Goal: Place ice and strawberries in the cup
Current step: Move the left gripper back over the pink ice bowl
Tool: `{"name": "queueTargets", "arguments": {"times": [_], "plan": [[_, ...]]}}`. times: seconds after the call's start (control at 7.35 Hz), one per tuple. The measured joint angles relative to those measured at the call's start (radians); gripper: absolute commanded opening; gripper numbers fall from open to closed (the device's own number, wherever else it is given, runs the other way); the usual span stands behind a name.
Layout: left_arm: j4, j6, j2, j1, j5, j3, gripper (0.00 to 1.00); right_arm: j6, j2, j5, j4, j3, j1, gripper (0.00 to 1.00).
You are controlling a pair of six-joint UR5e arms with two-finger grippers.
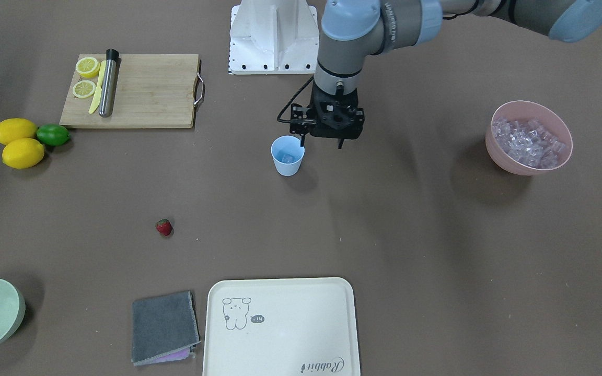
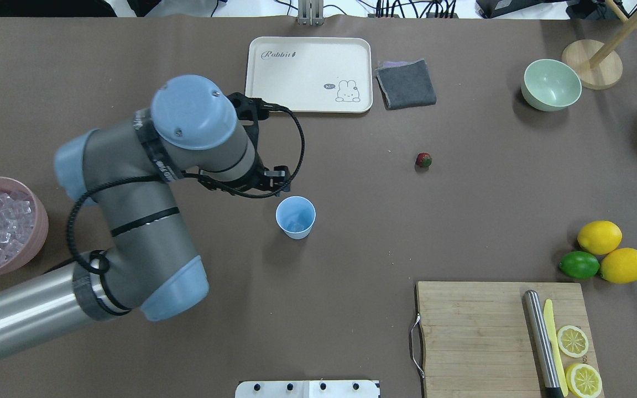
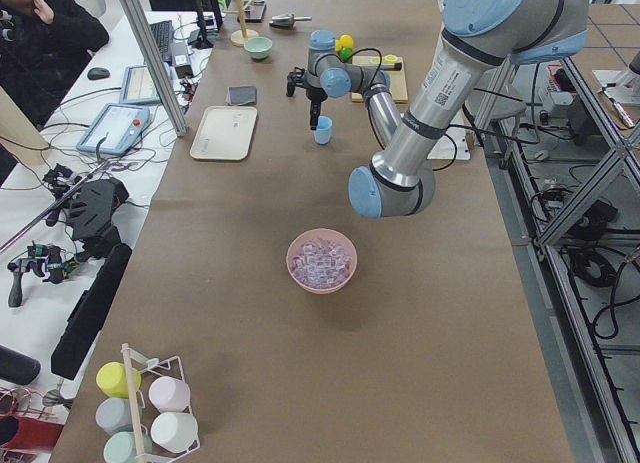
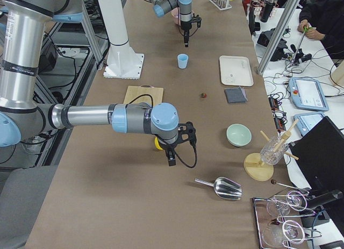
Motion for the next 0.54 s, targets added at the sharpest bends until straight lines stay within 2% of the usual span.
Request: {"name": "queueTargets", "arguments": {"times": [0.27,0.54], "plan": [[0.032,0.245,0.160,-0.140,-0.058,-0.092,0.85,-0.003,-0.001,-0.001,0.000,0.001,0.000,1.00],[0.012,0.463,0.322,-0.300,-0.150,-0.122,0.85,-0.009,-0.002,-0.002,0.000,0.002,0.000,1.00]]}}
